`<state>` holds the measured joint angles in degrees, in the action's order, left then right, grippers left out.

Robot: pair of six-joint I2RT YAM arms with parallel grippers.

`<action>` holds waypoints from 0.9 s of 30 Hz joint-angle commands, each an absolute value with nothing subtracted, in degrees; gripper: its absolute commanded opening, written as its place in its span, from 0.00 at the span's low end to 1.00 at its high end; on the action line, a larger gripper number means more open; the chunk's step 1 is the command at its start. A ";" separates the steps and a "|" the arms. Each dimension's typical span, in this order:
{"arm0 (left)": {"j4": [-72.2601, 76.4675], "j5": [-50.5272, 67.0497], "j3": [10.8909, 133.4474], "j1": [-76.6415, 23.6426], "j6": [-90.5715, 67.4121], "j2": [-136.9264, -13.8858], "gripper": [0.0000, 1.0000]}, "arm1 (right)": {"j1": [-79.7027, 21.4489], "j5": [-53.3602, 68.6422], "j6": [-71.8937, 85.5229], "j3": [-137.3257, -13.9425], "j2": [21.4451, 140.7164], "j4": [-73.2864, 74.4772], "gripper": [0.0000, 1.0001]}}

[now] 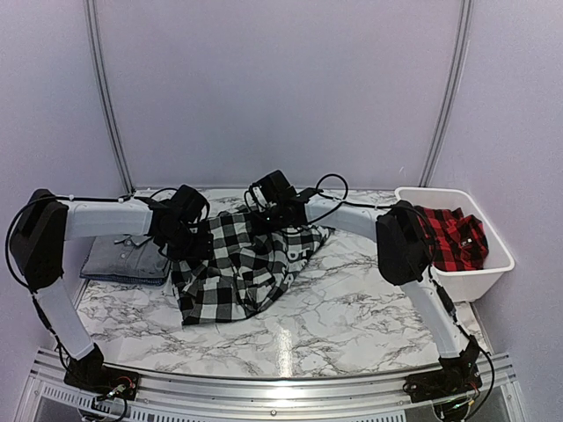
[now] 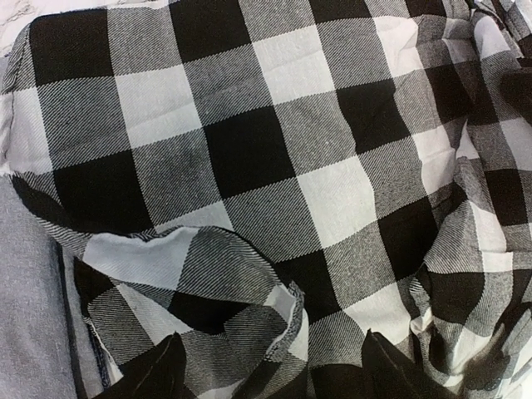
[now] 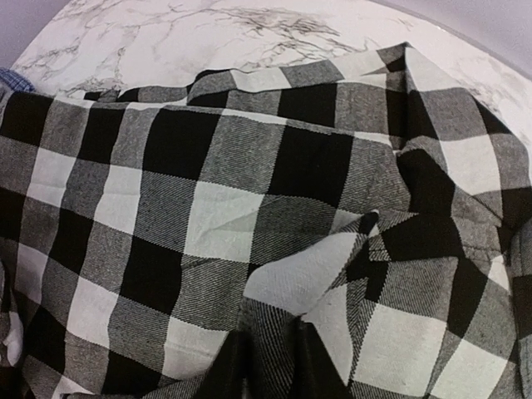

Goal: Fold and stack the long sleeve shirts
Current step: Flatten out the crumpled shirt at the center of the board.

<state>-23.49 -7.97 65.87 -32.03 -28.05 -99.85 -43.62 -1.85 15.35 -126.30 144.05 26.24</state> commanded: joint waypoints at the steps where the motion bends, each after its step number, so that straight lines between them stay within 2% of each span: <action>1: -22.42 -7.45 65.03 -31.23 -27.61 -101.52 0.73 | -43.18 -0.61 16.11 -129.15 143.57 25.66 0.10; 6: -21.64 -6.19 65.30 -30.45 -27.57 -103.02 0.66 | -43.26 -0.85 15.21 -129.33 140.91 26.82 0.00; 10: -21.16 -5.74 65.76 -29.90 -27.44 -104.03 0.62 | -43.83 -3.37 13.53 -127.52 136.58 28.60 0.00; 14: -20.94 -5.17 66.40 -29.41 -27.34 -105.06 0.56 | -44.86 -6.59 12.12 -119.87 128.76 27.40 0.00; 16: -20.89 -4.78 66.73 -29.31 -27.25 -105.36 0.47 | -45.35 -8.51 11.71 -115.10 124.65 26.82 0.00; 22: -20.92 -4.25 67.23 -29.10 -26.41 -103.72 0.09 | -46.79 -14.28 13.37 -96.25 108.67 27.32 0.00; 25: -20.92 -4.15 67.45 -28.80 -26.03 -101.44 0.00 | -47.06 -16.20 17.08 -82.95 99.08 28.34 0.00; 27: -21.03 -4.01 67.48 -28.39 -25.88 -99.55 0.00 | -47.27 -17.56 20.30 -75.63 92.93 30.47 0.00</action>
